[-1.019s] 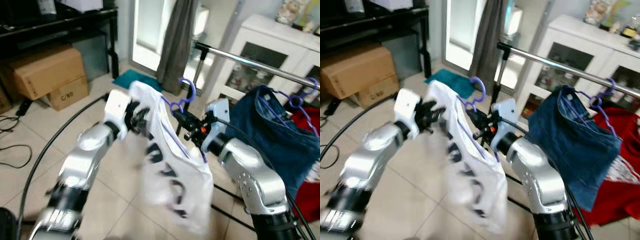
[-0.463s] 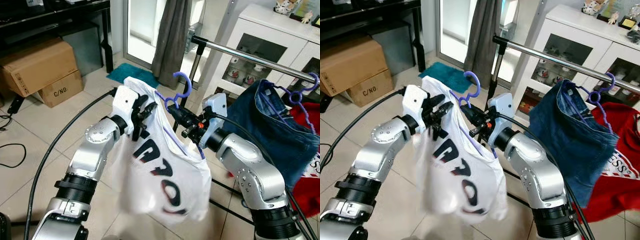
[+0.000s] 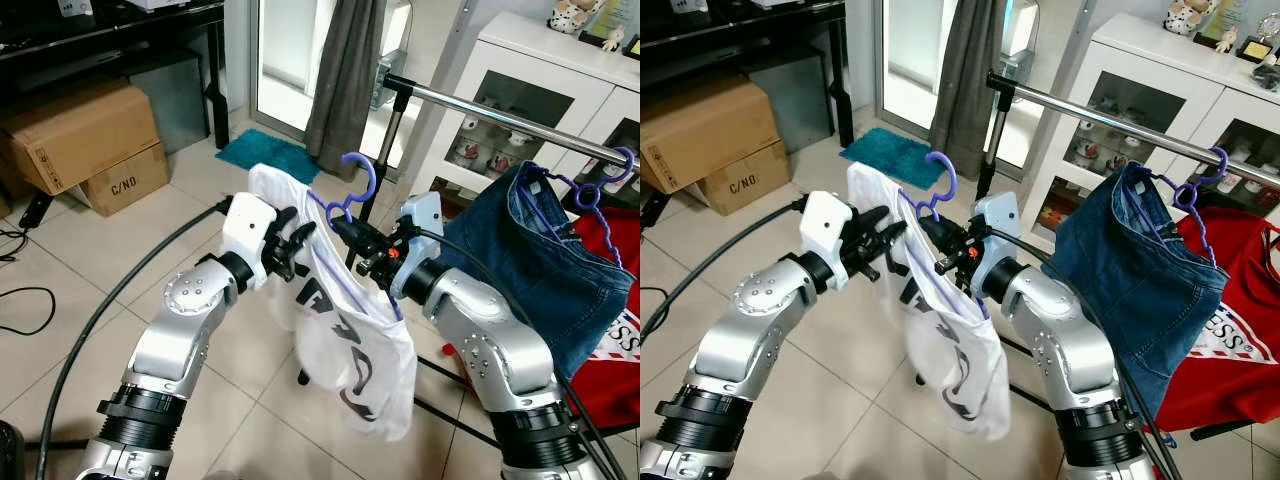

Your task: Hang hanger

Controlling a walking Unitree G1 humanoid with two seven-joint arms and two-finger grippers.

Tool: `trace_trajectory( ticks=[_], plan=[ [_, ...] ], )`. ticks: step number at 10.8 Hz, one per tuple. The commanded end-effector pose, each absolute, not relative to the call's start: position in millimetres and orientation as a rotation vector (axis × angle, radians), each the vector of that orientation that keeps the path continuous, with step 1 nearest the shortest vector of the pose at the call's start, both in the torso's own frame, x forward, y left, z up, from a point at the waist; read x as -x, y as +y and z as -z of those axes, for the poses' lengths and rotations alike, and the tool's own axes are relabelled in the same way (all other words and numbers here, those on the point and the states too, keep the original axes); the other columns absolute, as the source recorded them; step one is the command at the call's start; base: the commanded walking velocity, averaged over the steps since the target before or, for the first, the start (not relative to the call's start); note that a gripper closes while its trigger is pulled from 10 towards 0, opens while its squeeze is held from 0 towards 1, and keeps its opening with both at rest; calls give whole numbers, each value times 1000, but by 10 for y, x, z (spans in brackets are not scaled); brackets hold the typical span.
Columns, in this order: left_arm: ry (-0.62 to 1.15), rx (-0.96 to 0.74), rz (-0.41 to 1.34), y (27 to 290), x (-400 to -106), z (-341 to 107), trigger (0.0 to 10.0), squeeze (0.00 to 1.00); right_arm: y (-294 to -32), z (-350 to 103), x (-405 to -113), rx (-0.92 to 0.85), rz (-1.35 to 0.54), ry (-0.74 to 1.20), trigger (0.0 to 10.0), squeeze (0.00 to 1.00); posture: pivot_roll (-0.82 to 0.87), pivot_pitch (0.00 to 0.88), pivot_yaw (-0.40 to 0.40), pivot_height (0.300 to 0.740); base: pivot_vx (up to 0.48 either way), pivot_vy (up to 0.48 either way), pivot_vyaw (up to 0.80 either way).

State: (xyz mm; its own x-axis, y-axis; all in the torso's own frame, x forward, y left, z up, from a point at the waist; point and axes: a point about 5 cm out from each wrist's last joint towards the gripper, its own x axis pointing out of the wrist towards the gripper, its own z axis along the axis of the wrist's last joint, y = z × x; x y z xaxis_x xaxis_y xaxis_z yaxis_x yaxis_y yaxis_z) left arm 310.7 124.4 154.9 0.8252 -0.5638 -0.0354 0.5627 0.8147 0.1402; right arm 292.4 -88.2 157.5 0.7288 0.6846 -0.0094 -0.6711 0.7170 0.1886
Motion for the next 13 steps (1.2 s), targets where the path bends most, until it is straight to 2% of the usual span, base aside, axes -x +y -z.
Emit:
trace_trajectory(
  ticks=[1,6,7,8,13],
  plan=[
    [-20,-156,579,1232,-3168,-1578,10000,0,-873,-1693,-2952,-164,-772,24,0,0,-39,0,-148,740,0,0,0],
    [13,-127,547,1250,-3322,-1552,9765,0,-833,-1698,-2927,-176,-794,1,0,0,-53,0,-123,740,0,0,0],
    [26,-121,554,1246,-3320,-1512,4118,0,-828,-1696,-2910,-181,-797,-4,0,0,-55,0,-116,740,0,0,0],
    [43,-115,564,1244,-3312,-1472,0,0,-825,-1693,-2889,-185,-801,-9,0,0,-52,0,-117,740,0,0,0],
    [67,-111,525,1309,-3320,-1416,0,0,-813,-1713,-2896,-181,-819,-20,0,0,-45,0,-128,740,0,0,0]
  ],
)
